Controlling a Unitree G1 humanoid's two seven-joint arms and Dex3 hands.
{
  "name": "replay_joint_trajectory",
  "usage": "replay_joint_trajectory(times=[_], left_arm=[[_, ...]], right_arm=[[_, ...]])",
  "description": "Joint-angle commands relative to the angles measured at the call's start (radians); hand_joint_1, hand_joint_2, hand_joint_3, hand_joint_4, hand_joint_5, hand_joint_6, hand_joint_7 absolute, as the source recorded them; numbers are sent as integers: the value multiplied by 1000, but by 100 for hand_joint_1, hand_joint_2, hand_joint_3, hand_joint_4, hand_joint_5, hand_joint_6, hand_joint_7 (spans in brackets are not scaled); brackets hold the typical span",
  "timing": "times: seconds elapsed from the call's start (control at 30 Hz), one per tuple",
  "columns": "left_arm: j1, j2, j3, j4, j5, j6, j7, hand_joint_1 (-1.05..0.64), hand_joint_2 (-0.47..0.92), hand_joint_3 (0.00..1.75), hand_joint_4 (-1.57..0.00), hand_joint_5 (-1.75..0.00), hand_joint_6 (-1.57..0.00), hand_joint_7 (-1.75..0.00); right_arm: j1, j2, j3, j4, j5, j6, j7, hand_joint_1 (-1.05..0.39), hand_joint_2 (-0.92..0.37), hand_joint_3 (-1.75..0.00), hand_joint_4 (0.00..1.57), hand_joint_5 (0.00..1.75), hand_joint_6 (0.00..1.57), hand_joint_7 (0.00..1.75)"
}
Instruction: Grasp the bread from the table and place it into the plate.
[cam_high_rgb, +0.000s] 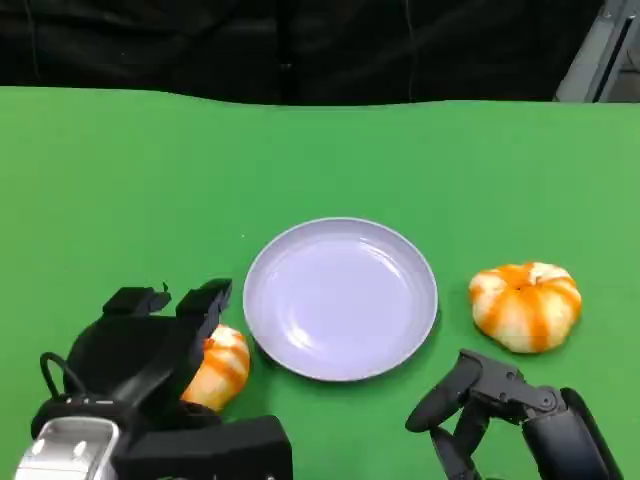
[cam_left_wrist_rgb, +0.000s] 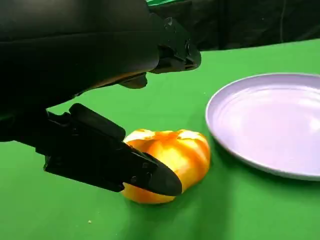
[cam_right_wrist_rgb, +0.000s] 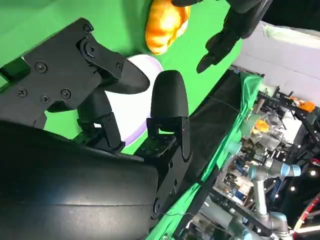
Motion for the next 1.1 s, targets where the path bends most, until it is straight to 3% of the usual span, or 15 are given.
replay_joint_trajectory(times=[0.03,0.4,0.57,1.0,1.1], left_arm=[[-39,10,-33,83,27,37,-55,-64,92,1,-7,-44,-12,-2],[-63,17,-64,121,39,70,-73,-66,92,2,-14,-40,-16,-2],[-83,12,-91,272,35,69,-4,-57,92,3,-32,-43,-31,-5],[-99,17,-111,387,4,45,116,-50,92,11,-46,-42,-47,-6],[-101,12,-94,435,-47,6,205,-41,92,14,-63,-35,-68,-7]], right_arm=[[6,-9,-4,-22,-4,-1,-2,-12,-42,-118,84,158,73,120],[8,-8,-3,-27,0,3,-2,-12,-42,-117,85,158,74,120],[14,-12,-4,-35,2,8,3,-14,-43,-117,85,159,73,119],[14,-14,-4,-35,1,10,5,-13,-43,-117,85,159,73,120],[13,-14,-3,-34,-1,6,2,-13,-43,-117,84,157,73,120]])
